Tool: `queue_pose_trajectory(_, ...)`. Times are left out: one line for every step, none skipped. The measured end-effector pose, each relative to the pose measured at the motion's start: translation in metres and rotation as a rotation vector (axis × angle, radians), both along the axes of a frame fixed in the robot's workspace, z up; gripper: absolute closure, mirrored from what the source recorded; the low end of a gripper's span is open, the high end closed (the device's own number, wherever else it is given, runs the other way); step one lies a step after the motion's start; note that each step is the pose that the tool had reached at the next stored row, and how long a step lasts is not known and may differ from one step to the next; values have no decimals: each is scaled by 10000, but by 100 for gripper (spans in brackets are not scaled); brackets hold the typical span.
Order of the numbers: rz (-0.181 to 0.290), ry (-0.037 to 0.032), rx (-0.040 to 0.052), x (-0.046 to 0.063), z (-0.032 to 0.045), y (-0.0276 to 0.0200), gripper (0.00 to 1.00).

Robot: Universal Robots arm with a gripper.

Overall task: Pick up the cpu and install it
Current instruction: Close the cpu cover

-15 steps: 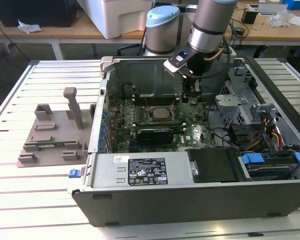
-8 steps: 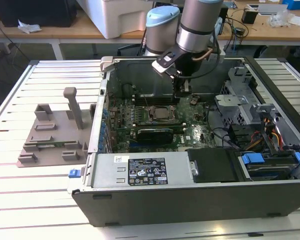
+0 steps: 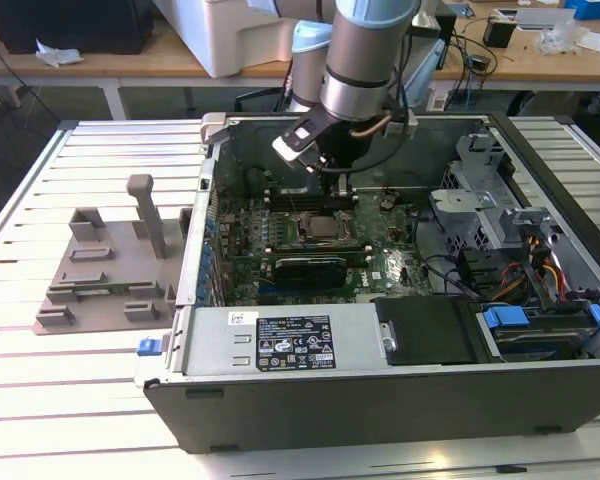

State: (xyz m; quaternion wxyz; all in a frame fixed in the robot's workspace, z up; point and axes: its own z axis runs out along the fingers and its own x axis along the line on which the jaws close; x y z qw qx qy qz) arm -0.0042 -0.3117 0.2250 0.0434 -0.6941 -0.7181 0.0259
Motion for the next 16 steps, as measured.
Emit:
queue_pose_trajectory(2, 1, -2, -51, -29, -4, 89)
queue_pose_trajectory(0, 0, 3, -113, -57, -8, 89)
queue_pose_trajectory(3, 0, 11, -166, -68, -11, 89)
queue_pose_trajectory(1, 1, 24, -205, -74, -12, 89)
queue_pose_trajectory(1, 0, 35, -243, -80, -13, 89)
queue_pose_trajectory(2, -1, 47, -280, -87, -13, 89)
queue_pose_trajectory(0, -1, 55, -312, -92, -13, 89)
queue_pose_trajectory(1, -1, 66, -344, -106, -13, 89)
queue_pose_trajectory(2, -1, 67, -358, -125, -13, 89)
queue_pose_trajectory(1, -1, 68, -363, -142, -13, 89)
queue_pose_trajectory(4, -1, 69, -363, -153, -13, 89)
queue_pose_trajectory(5, 0, 71, -364, -167, -13, 89)
queue_pose_trajectory(4, -1, 79, -364, -178, -13, 89)
queue_pose_trajectory(1, -1, 92, -365, -193, -13, 89)
queue_pose_trajectory(4, 1, 102, -357, -204, -14, 89)
queue_pose_trajectory(3, 2, 107, -325, -213, -14, 89)
